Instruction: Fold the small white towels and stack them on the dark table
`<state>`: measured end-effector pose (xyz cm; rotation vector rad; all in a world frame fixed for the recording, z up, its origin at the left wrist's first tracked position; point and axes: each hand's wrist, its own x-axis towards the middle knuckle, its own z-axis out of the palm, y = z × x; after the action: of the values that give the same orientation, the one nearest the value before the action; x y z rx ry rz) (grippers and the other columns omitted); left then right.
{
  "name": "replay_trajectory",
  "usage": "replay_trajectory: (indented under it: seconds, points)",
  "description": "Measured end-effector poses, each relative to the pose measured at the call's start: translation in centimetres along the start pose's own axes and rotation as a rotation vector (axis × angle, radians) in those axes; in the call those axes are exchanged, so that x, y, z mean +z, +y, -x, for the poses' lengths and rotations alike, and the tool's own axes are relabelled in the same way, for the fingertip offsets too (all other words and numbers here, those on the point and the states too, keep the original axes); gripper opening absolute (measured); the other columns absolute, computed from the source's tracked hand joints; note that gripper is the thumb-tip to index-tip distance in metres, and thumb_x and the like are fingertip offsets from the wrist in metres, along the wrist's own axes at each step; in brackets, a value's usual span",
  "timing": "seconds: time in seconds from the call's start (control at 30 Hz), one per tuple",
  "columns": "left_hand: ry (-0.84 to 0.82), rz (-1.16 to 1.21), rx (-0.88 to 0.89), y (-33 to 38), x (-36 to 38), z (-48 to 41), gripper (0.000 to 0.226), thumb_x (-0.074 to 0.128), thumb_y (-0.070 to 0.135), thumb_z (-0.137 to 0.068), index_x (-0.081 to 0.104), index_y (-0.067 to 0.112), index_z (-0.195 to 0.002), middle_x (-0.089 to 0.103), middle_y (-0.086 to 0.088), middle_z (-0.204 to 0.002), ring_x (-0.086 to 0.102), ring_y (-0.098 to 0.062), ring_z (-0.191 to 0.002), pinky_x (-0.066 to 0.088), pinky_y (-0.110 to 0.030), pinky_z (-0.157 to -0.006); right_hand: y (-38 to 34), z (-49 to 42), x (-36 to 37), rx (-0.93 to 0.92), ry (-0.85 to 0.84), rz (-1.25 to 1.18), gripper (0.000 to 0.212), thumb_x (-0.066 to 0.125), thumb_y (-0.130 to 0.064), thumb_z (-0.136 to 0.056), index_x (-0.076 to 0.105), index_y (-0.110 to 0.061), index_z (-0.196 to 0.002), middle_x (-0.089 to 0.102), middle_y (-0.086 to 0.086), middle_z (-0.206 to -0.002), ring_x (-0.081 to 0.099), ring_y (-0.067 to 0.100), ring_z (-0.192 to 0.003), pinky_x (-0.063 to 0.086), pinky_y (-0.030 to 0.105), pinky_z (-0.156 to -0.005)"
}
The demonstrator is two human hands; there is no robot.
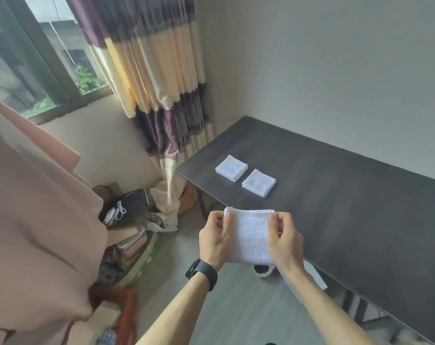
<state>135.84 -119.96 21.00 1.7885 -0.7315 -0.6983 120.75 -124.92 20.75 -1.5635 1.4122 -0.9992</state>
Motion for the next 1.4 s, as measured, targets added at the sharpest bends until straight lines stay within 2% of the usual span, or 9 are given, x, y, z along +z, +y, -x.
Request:
replay_trajectory:
  seconds: [0.23, 0.43, 0.57, 0.7, 0.9, 1.0, 1.13, 1.27, 1.4]
  points:
    - [-0.13, -0.139, -0.077, -2.6, 5.0, -12.7, 0.025, 0.053, 0.048, -0.096, 0.061, 0.025, -0.091, 0.062, 0.013, -0.074, 0.052, -0.003, -0.064, 0.039, -0.015, -0.057, 4.5, -10.1, 6.0, 0.202, 0.016, 0.04, 0.022, 0.046, -0.04, -0.101, 0.052, -0.022, -0.09, 0.063, -0.003, -0.072, 0.057, 0.006, -0.069, 0.039, 0.015, -0.056]
    - [-0.249, -0.215, -0.187, -2.8, 10.2, -22.5, 0.025, 0.05, 0.05, -0.097, 0.06, 0.026, -0.095, 0.067, 0.008, -0.085, 0.058, -0.01, -0.074, 0.044, -0.022, -0.061, 7.3, -19.4, 8.8, 0.325, 0.012, 0.066, 0.019, 0.044, -0.04, -0.101, 0.05, -0.027, -0.089, 0.061, -0.003, -0.066, 0.055, 0.014, -0.061, 0.043, 0.032, -0.059]
    - [-0.319, -0.264, -0.231, -3.1, 13.5, -28.4, 0.019, 0.052, 0.046, -0.096, 0.058, 0.028, -0.094, 0.067, 0.007, -0.087, 0.058, -0.012, -0.077, 0.046, -0.023, -0.064, 9.0, -24.4, 10.3, 0.4, 0.027, 0.084, 0.018, 0.042, -0.039, -0.102, 0.05, -0.026, -0.093, 0.06, 0.0, -0.065, 0.053, 0.019, -0.059, 0.043, 0.035, -0.057]
    - [-0.411, -0.333, -0.203, -4.3, 17.2, -33.6, 0.029, 0.046, 0.058, -0.096, 0.056, 0.031, -0.094, 0.065, 0.002, -0.089, 0.056, -0.013, -0.074, 0.05, -0.029, -0.069, 11.4, -29.1, 11.9, 0.465, 0.051, 0.165, 0.02, 0.037, -0.04, -0.103, 0.047, -0.024, -0.096, 0.055, -0.004, -0.06, 0.053, 0.019, -0.058, 0.045, 0.041, -0.06]
    - [-0.561, -0.451, -0.179, -6.6, 22.3, -41.0, 0.031, 0.044, 0.057, -0.098, 0.055, 0.028, -0.096, 0.062, 0.008, -0.087, 0.058, -0.011, -0.077, 0.044, -0.025, -0.063, 15.1, -34.6, 14.6, 0.618, 0.122, 0.272, 0.024, 0.03, -0.041, -0.104, 0.044, -0.022, -0.104, 0.063, 0.001, -0.077, 0.059, 0.025, -0.072, 0.05, 0.044, -0.066]
    - [-0.653, -0.498, -0.176, -7.8, 24.0, -43.9, 0.032, 0.041, 0.055, -0.099, 0.054, 0.026, -0.097, 0.061, 0.008, -0.085, 0.057, -0.012, -0.074, 0.043, -0.027, -0.061, 16.2, -36.5, 16.1, 0.695, 0.128, 0.299, 0.025, 0.028, -0.04, -0.105, 0.044, -0.02, -0.107, 0.062, 0.0, -0.081, 0.058, 0.021, -0.071, 0.045, 0.037, -0.057]
    - [-0.755, -0.558, -0.148, -9.2, 25.6, -46.3, 0.03, 0.038, 0.052, -0.101, 0.051, 0.025, -0.099, 0.059, 0.009, -0.083, 0.055, -0.01, -0.072, 0.041, -0.027, -0.059, 17.8, -38.1, 17.7, 0.764, 0.164, 0.346, 0.02, 0.028, -0.038, -0.106, 0.04, -0.022, -0.104, 0.054, -0.008, -0.073, 0.052, 0.011, -0.065, 0.033, 0.03, -0.049]
    - [-0.826, -0.642, -0.088, -10.5, 26.5, -47.5, 0.027, 0.033, 0.051, -0.102, 0.046, 0.027, -0.099, 0.06, 0.006, -0.083, 0.057, -0.013, -0.071, 0.041, -0.027, -0.056, 19.6, -38.5, 18.9, 0.834, 0.211, 0.376, 0.019, 0.027, -0.04, -0.105, 0.04, -0.026, -0.104, 0.055, -0.009, -0.071, 0.054, 0.016, -0.066, 0.035, 0.032, -0.055]
    - [-0.832, -0.728, -0.031, -11.4, 26.8, -47.9, 0.025, 0.029, 0.052, -0.102, 0.042, 0.032, -0.098, 0.06, 0.004, -0.08, 0.059, -0.018, -0.072, 0.048, -0.035, -0.059, 20.6, -38.9, 20.0, 0.868, 0.271, 0.375, 0.02, 0.027, -0.042, -0.104, 0.042, -0.03, -0.108, 0.062, -0.004, -0.075, 0.059, 0.027, -0.075, 0.047, 0.039, -0.066]
